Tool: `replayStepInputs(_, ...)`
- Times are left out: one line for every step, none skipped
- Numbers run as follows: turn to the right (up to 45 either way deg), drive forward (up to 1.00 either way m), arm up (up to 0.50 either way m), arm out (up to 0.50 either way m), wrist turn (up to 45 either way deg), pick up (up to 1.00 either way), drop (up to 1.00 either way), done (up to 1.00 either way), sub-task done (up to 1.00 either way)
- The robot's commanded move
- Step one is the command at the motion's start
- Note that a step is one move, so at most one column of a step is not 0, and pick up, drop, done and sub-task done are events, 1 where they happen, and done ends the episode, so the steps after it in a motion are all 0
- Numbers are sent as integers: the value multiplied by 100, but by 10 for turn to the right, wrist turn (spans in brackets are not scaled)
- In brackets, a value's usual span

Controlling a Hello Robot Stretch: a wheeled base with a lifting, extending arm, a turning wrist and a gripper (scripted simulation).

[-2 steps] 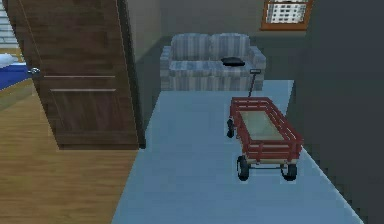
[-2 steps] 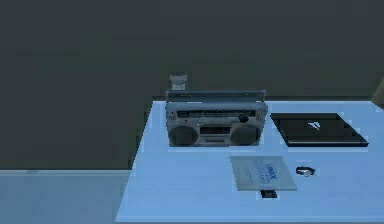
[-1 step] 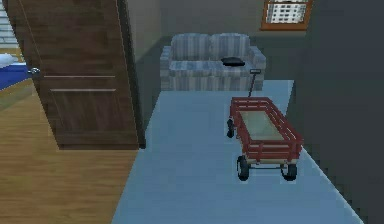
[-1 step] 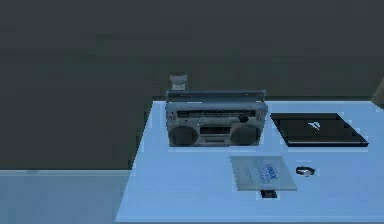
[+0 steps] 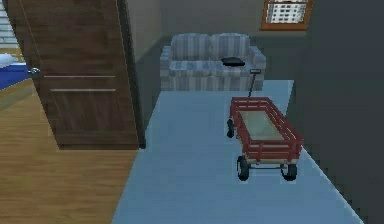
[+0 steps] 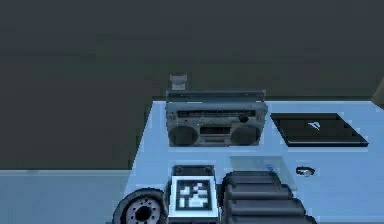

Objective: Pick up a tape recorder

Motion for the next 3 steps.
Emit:
replayStepInputs(0, 0, 0, 46, 0, 0, 0, 0, 0)
replayStepInputs(0, 0, 0, 0, 450, 0, 0, 0, 0)
replayStepInputs(0, 0, 0, 0, 450, 0, 0, 0, 0)
